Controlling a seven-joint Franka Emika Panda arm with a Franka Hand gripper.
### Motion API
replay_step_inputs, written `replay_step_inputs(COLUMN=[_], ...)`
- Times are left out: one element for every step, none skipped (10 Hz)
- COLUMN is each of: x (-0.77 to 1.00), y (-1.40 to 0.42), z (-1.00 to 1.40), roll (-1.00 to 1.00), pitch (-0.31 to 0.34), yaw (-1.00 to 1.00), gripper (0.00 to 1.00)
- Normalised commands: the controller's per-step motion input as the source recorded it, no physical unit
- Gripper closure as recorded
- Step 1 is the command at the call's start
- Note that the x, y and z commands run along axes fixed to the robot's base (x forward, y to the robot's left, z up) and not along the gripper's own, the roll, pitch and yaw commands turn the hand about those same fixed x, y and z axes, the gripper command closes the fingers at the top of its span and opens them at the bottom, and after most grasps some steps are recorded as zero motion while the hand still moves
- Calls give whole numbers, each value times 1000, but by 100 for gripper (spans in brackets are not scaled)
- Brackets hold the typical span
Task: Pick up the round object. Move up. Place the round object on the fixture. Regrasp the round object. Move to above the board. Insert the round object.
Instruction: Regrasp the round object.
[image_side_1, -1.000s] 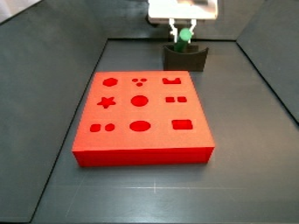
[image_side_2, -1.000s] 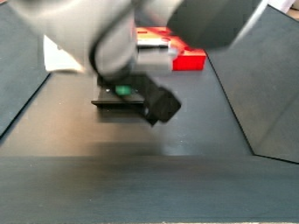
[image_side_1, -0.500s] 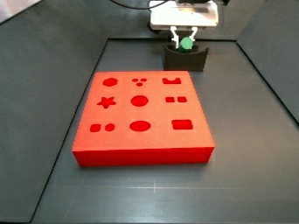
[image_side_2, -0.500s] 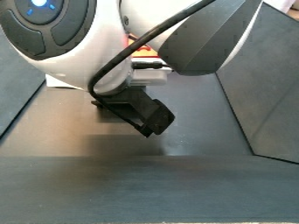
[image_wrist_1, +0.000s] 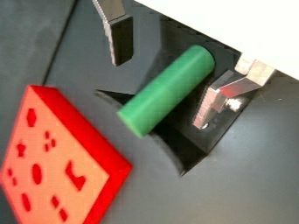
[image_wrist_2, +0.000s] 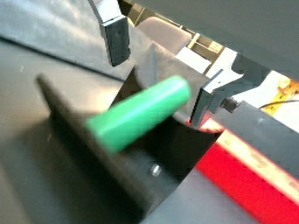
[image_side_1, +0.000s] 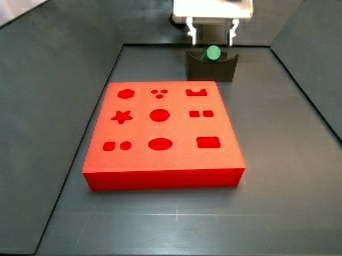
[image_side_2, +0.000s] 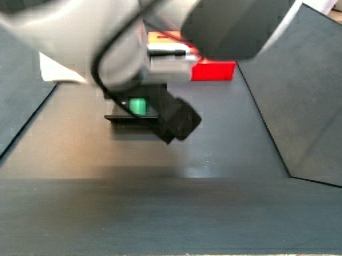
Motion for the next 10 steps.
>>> replay_step_inputs(x=[-33,-34,-33,-28,-26,-71,-66,-83,-127,-116], y=[-2,1,1,2,0,-1000,-1000,-1000,-990,-843], z=[1000,832,655,534,288,821,757,740,634,431], roll=[44,52,53,53,49,1000,1000,1000,1000,1000], pitch=[75,79,82,81,69,53,50,43,31,27], yaw=[0,-15,-23,-27,-35,19,19,19,17,17], gripper=[0,0,0,0,0,0,0,0,0,0])
